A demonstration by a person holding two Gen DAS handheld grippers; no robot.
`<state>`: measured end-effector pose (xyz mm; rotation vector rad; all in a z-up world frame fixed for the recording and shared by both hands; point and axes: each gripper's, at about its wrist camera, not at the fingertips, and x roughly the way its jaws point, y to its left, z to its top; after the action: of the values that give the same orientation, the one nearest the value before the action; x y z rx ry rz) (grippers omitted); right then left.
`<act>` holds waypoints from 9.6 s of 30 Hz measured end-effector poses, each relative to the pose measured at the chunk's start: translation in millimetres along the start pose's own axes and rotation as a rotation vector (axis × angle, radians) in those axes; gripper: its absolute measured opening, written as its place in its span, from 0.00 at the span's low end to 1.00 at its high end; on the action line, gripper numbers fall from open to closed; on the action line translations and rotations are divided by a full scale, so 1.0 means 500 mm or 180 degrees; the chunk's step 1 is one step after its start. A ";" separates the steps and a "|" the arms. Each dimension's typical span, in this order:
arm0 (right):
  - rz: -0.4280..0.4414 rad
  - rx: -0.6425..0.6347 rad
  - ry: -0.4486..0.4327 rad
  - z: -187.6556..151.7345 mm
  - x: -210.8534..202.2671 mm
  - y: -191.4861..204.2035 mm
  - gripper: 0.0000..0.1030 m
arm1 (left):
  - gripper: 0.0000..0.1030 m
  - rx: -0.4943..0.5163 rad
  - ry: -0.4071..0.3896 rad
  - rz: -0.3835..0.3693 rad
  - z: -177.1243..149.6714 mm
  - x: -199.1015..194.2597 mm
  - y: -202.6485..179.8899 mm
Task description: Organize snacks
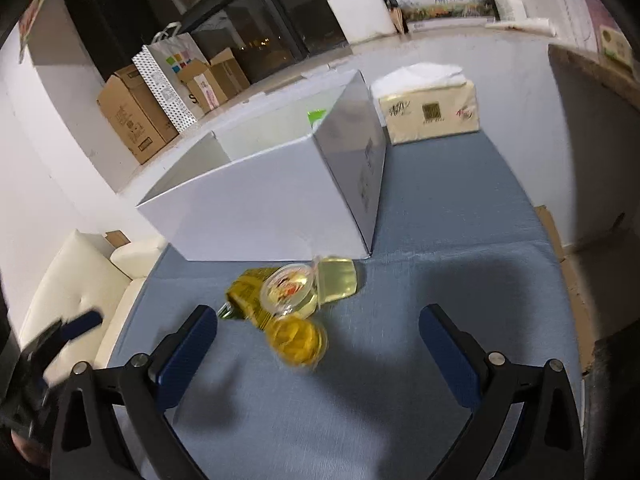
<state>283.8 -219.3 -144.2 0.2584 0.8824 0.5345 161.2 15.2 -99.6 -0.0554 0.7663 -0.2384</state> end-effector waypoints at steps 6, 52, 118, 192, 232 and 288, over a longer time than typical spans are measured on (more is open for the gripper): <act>0.0161 0.0202 0.0126 0.031 0.085 -0.030 0.94 | 1.00 -0.0086 0.0052 0.0037 -0.044 -0.017 0.018; 0.0055 -0.0043 -0.0076 -0.057 -0.089 0.010 0.33 | 0.47 0.0207 0.0463 0.0040 0.072 0.283 0.030; -0.0490 -0.0600 -0.0048 -0.060 -0.083 0.129 1.00 | 1.00 -0.0062 -0.0105 0.0047 -0.001 -0.059 0.002; -0.0051 -0.0387 -0.0579 0.126 -0.135 0.149 0.43 | 0.48 -0.0064 -0.0564 0.0030 0.257 0.014 0.084; -0.0751 -0.1086 -0.0782 0.103 -0.240 0.285 1.00 | 1.00 -0.0237 -0.0813 0.0777 0.190 -0.113 -0.001; -0.0783 -0.0890 -0.0627 -0.147 -0.397 0.326 1.00 | 1.00 -0.0277 -0.0507 0.0848 -0.040 -0.315 -0.077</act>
<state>69.0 -190.4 11.5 -0.0522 0.6279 0.3896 30.5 15.5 -1.8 -0.0532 0.6174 0.0524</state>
